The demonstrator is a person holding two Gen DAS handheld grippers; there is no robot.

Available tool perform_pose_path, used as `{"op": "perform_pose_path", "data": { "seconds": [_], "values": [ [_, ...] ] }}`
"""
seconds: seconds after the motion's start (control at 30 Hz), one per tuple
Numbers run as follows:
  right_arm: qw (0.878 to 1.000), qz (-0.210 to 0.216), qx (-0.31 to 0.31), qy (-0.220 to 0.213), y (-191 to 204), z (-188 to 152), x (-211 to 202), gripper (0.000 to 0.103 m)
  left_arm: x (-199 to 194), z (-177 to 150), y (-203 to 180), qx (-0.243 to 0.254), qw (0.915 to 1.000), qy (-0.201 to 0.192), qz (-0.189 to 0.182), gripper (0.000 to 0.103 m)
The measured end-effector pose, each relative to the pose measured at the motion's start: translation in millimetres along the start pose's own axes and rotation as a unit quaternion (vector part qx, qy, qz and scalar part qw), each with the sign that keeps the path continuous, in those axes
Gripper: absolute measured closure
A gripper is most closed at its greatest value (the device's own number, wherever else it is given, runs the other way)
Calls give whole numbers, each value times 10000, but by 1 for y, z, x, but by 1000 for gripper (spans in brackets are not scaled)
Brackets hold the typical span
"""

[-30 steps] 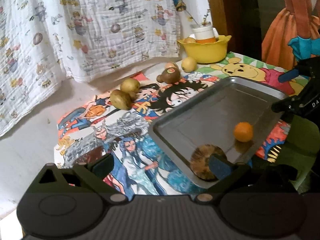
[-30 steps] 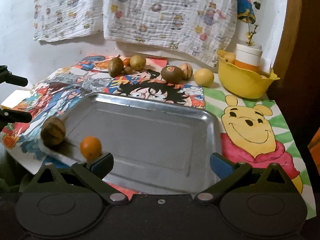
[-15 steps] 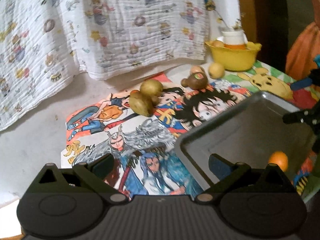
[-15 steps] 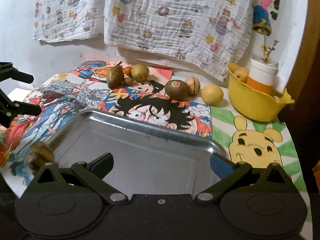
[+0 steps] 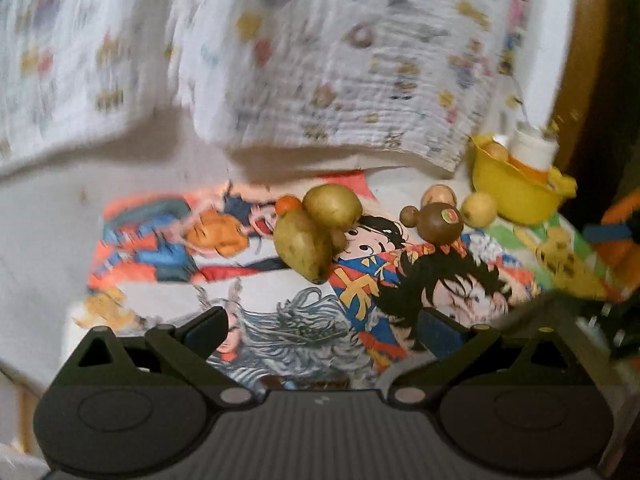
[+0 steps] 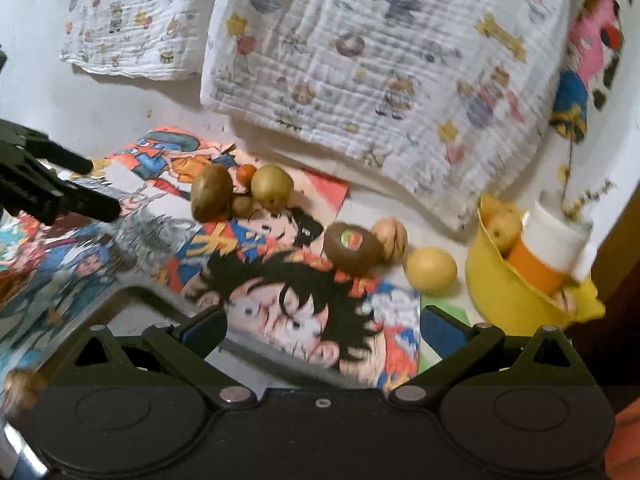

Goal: Organize fruits
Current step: 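Move both tools back to the row of fruits beside the tray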

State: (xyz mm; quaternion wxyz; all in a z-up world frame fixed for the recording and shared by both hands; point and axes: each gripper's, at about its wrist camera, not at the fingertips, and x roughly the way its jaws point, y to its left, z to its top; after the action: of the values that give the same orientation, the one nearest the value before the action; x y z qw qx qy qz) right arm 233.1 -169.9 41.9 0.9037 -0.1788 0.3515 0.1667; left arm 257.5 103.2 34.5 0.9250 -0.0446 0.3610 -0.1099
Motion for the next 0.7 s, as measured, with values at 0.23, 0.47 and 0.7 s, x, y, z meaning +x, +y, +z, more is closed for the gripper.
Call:
{"op": "perform_pose_path", "data": {
  "seconds": [0.23,0.47,0.7],
  "values": [
    [9999,5,-116,-110,16,25,39,1,43,19,19,-688,9971,192,-247,0],
    [9971,238,-643,-322,36,45,72,1,76,40,28,-1158,9927,265,-206,0],
    [9871,-10,-1503,-553,33,60,104,4,100,48,36,-1212,9920,326,-111,1]
  ]
}}
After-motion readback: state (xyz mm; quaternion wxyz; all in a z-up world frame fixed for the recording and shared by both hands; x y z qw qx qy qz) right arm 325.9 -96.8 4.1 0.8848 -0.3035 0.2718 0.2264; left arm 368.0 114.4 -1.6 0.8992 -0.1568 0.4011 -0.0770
